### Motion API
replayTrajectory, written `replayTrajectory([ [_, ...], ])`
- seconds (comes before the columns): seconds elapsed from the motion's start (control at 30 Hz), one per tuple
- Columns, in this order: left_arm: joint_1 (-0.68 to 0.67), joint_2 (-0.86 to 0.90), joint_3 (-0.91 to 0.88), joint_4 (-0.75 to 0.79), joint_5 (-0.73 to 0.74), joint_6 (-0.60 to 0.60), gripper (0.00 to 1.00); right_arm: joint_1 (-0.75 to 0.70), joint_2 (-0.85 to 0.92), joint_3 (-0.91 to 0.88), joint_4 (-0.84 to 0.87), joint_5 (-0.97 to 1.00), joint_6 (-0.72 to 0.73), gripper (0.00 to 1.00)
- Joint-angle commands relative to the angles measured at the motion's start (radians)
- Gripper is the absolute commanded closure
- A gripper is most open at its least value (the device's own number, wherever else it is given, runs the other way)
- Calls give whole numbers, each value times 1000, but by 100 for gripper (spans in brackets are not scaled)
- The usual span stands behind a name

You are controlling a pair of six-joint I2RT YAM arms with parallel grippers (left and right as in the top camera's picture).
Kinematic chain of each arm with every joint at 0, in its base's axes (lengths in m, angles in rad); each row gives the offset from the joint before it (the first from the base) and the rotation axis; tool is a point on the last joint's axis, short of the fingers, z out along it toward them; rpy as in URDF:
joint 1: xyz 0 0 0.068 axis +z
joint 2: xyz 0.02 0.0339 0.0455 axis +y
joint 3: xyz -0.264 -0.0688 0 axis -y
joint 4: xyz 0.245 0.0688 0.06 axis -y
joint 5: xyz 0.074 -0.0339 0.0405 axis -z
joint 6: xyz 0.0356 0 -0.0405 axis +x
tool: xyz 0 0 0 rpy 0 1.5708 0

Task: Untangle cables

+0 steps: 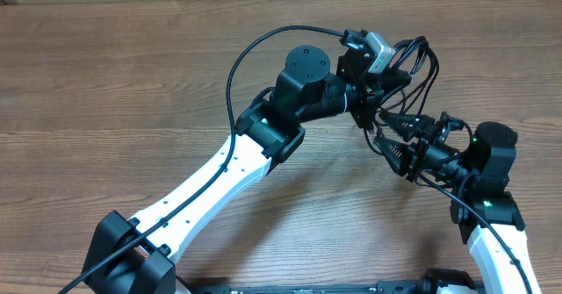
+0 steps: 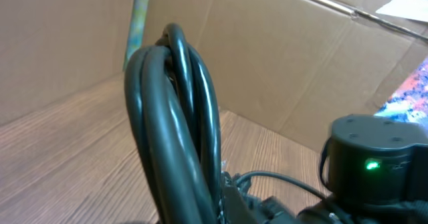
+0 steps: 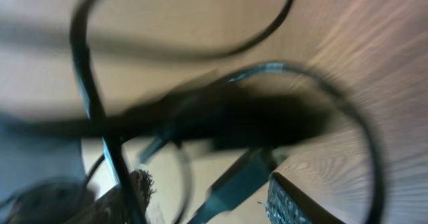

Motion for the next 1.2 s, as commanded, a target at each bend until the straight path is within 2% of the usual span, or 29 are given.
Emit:
replayTrajectory([
  [0.0,6,-35,12,51,26,-52,96,-3,3,16,-66,182,-52,45],
  [0.2,68,-37,12,106,19,-216,96,-3,90,16,-214,400,-97,40],
  [0.33,128,-37,12,93,22,-310,96,-3,171,16,-220,410,-97,38],
  [0.4,141,-37,12,81,22,-311,96,-3,187,16,-219,397,-119,36],
  [0.47,150,-37,12,45,5,-311,96,-3,189,16,-195,367,-174,35],
  [0.53,151,-37,12,-34,-77,-312,96,-3,189,16,-135,297,-245,26],
  [0.6,151,-37,12,-101,-156,-332,96,-3,189,16,-69,235,-305,22],
  [0.7,151,-37,12,-191,-291,-429,96,-2,189,16,66,114,-390,14],
  [0.87,148,-37,12,-225,-349,-512,96,-2,189,16,261,-83,-494,5],
  [0.97,136,-37,12,-229,-348,-535,96,-2,189,16,384,-210,-525,4],
  [1.07,97,-37,12,-231,-344,-536,96,-1,189,16,434,-282,-610,5],
  [1.1,88,-37,12,-229,-346,-536,96,-1,189,16,433,-285,-618,6],
  [1.17,74,-37,12,-220,-375,-564,96,-1,189,16,433,-292,-620,16],
])
